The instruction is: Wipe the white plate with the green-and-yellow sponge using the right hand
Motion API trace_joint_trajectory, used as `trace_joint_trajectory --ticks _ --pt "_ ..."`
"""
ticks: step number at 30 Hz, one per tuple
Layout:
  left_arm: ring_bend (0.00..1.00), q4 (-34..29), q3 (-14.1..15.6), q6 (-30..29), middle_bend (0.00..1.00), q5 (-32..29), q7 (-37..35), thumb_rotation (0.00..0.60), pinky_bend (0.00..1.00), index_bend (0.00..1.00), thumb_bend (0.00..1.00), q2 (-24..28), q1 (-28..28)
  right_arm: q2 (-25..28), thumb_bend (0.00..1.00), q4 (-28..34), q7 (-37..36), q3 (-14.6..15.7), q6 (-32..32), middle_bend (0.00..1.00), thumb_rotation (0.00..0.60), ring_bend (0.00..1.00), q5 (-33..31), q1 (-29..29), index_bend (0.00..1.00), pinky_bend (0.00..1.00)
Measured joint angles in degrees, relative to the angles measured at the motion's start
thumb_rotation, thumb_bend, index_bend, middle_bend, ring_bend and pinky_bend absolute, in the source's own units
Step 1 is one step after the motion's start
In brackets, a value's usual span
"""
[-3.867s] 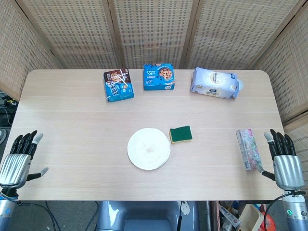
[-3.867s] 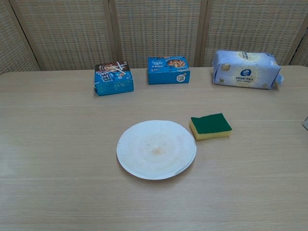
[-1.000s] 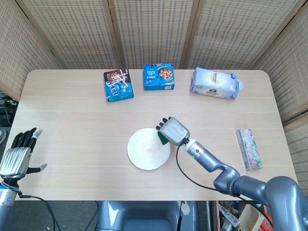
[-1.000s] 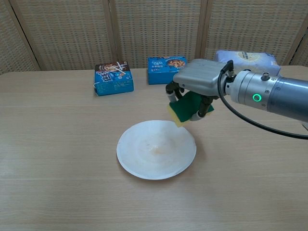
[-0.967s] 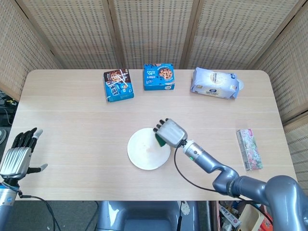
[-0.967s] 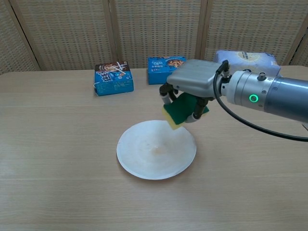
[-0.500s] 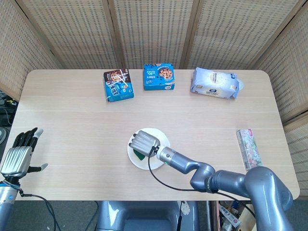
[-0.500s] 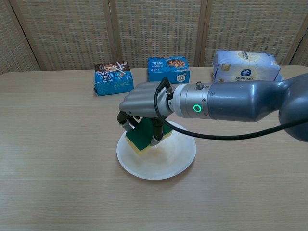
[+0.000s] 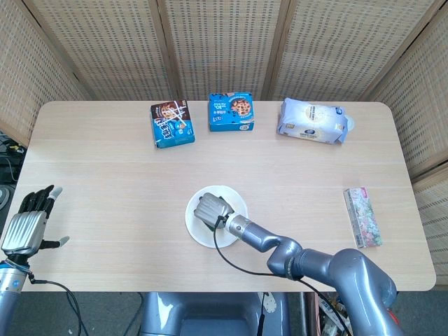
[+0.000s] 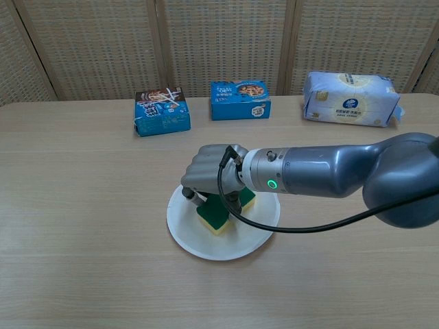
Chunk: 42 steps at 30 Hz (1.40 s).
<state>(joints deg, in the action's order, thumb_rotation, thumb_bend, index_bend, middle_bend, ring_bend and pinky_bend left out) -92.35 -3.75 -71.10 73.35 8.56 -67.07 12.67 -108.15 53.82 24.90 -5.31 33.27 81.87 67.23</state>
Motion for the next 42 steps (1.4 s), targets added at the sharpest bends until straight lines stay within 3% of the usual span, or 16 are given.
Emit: trace_joint_trajectory --ticks 14,25,42 --pt "0.00 0.3 0.1 0.3 0.00 -0.5 0.4 0.600 0.00 0.00 0.00 -0.4 0.3 0.1 0.49 -2.6 3.7 3.3 1.8 0.53 0.600 0.40 3.8 -0.4 0.61 0.61" --pt "0.00 0.0 0.3 0.4 0.00 -0.3 0.2 0.600 0.00 0.00 0.00 -0.3 0.4 6.2 0.49 4.2 6.4 2.4 5.4 0.54 0.600 0.41 5.2 -0.6 0.61 0.65" --pt "0.00 0.2 0.3 0.5 0.00 -0.6 0.3 0.600 0.00 0.00 0.00 -0.3 0.5 2.3 0.53 1.3 20.8 5.0 5.2 0.56 0.600 0.46 6.3 -2.5 0.63 0.71"
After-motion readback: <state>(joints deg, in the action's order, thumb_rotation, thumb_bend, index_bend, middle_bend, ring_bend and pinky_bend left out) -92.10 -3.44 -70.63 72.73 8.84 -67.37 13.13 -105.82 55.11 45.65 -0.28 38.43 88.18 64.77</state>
